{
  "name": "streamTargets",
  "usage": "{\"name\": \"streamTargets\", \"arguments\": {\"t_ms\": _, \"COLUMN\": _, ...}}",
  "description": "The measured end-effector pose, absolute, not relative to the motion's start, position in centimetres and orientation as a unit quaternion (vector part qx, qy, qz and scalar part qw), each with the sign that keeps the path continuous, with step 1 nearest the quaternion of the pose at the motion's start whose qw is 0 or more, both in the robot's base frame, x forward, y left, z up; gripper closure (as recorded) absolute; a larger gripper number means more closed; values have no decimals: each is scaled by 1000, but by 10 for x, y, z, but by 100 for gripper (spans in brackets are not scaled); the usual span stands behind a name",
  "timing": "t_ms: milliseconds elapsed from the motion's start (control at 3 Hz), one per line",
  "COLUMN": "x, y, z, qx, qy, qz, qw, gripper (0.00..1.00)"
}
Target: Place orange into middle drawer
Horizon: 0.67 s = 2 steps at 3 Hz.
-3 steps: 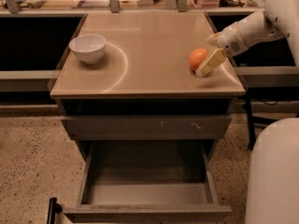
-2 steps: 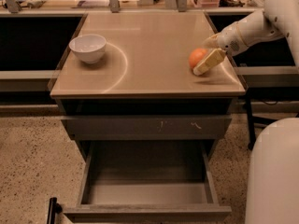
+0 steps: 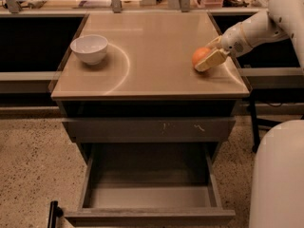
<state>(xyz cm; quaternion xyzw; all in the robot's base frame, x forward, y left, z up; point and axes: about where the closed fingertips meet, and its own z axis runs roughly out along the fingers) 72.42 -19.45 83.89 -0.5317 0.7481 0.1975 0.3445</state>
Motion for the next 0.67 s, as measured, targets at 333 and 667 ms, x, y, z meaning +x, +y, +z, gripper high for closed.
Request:
{"name": "streamTargets", "arguments": {"t_ms": 333, "x": 724, "y": -194, "z": 839, "qx": -532, "qy": 748, "qz": 198, "qw": 345, "gripper": 89}}
{"name": "streamTargets", "arguments": {"t_ms": 667, "x": 724, "y": -194, "z": 839, "qx": -532, "qy": 748, "qz": 198, "qw": 345, "gripper": 100}}
